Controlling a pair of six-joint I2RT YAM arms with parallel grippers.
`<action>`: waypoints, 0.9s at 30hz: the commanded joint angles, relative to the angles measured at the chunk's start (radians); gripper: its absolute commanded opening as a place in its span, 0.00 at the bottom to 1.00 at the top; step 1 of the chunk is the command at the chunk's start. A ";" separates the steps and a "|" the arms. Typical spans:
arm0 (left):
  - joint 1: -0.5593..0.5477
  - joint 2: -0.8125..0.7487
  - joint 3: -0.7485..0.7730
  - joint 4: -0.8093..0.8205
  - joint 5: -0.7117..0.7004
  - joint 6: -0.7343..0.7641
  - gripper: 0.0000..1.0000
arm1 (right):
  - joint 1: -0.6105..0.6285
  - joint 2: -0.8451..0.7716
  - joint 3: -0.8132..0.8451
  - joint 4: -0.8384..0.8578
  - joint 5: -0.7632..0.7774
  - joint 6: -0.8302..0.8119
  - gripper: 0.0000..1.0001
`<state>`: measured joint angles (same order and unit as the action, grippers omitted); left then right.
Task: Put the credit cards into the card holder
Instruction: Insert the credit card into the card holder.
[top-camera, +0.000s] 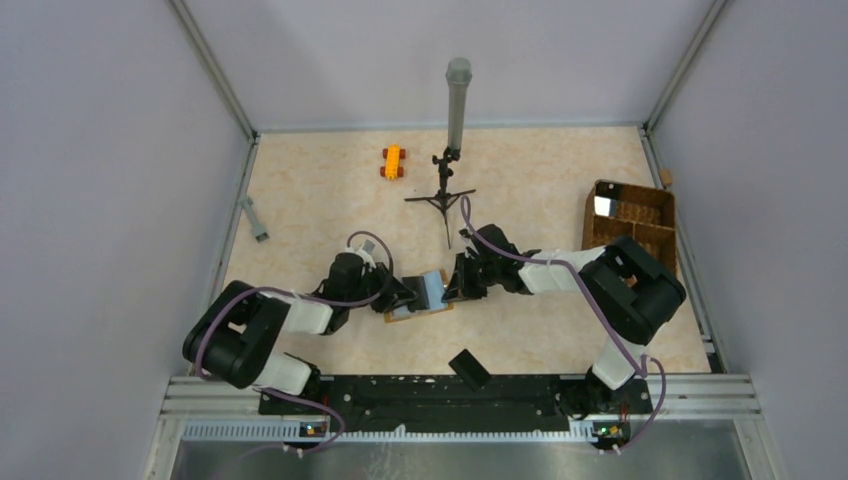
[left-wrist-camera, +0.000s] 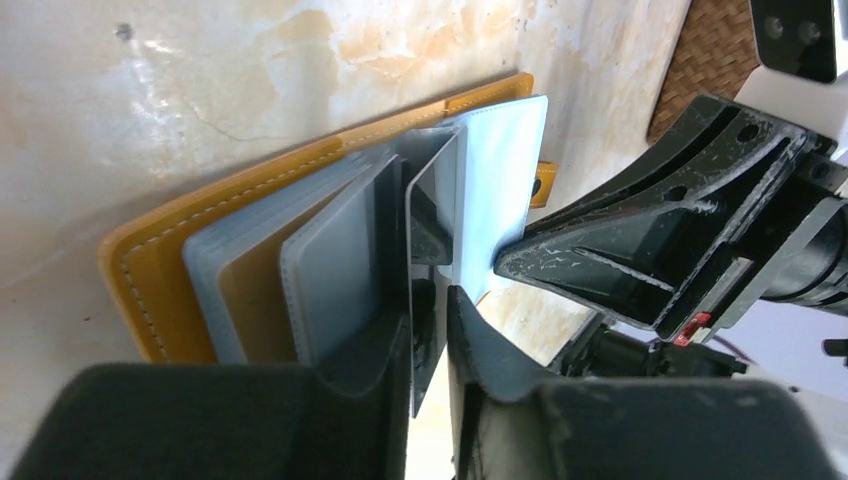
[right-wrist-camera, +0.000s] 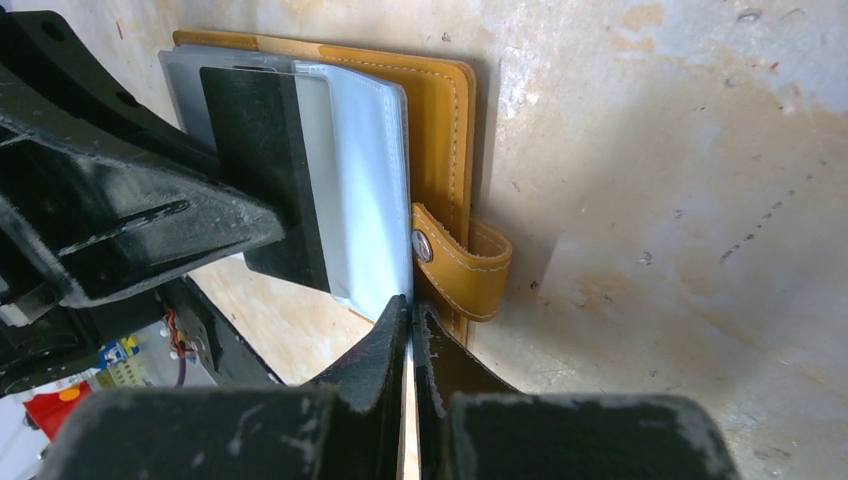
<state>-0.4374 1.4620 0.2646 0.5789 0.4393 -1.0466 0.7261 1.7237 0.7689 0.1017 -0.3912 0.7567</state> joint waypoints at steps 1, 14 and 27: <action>-0.004 -0.079 0.043 -0.276 -0.134 0.111 0.26 | 0.015 0.018 -0.008 -0.063 0.090 -0.016 0.00; -0.006 -0.180 0.125 -0.543 -0.188 0.199 0.55 | 0.015 0.021 -0.009 -0.059 0.094 -0.014 0.00; -0.020 -0.151 0.130 -0.550 -0.186 0.187 0.38 | 0.015 0.021 -0.010 -0.056 0.092 -0.014 0.00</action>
<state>-0.4473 1.2812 0.4007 0.1513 0.3016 -0.8879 0.7311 1.7237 0.7689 0.1043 -0.3813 0.7635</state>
